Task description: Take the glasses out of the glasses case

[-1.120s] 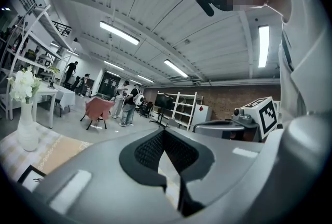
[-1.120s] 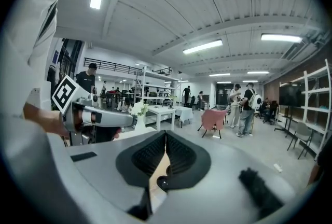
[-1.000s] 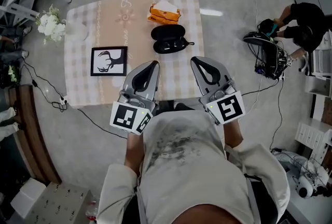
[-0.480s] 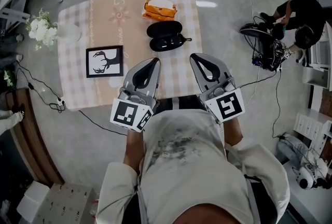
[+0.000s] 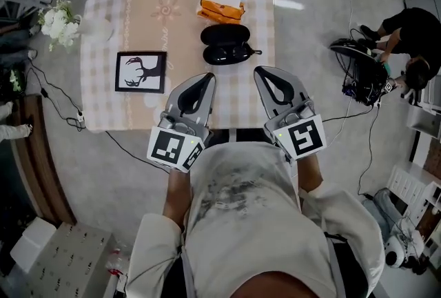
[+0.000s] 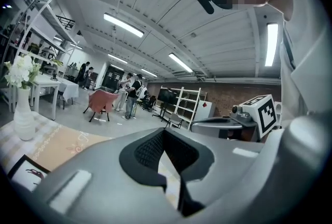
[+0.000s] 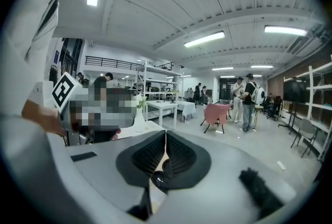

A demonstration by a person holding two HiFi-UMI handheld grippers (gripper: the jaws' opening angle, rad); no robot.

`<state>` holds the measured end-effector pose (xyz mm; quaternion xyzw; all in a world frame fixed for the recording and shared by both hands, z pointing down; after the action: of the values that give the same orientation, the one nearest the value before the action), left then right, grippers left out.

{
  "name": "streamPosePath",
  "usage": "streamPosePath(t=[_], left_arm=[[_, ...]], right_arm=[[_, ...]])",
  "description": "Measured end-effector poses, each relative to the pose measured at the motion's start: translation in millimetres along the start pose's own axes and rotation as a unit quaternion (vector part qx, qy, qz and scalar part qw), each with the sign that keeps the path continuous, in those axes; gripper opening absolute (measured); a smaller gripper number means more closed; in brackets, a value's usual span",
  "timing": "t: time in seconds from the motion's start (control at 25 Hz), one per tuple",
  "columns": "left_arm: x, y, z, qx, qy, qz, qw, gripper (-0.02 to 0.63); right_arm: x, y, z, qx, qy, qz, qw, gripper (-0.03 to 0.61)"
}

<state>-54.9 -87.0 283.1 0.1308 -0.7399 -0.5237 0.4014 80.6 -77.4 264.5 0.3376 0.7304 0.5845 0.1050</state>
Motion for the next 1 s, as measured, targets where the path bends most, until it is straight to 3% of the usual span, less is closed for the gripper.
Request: streamPosePath(t=[0.6,1.0], left_arm=[[10,18,-26,0.011,-0.063,0.025,0.9976,0.008],[23,33,-37,0.032,-0.077,0.030,0.9961,0.007]], right_arm=[[-34,31,-30,0.016,-0.069,0.008,0.997,0.018],[-36,52,-52,0.043,-0.100,0.024,0.994,0.018]])
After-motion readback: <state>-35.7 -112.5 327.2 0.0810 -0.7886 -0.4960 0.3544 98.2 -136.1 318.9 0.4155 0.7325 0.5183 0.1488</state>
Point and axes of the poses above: the fingertips, and each gripper's own axes: z backward along the fingers, x to its left, y out of its underside, the point moved 4 cm from there along z, backward along the fingers, and after that the axes turned 10 degrees about z, right-handed, at the moved point
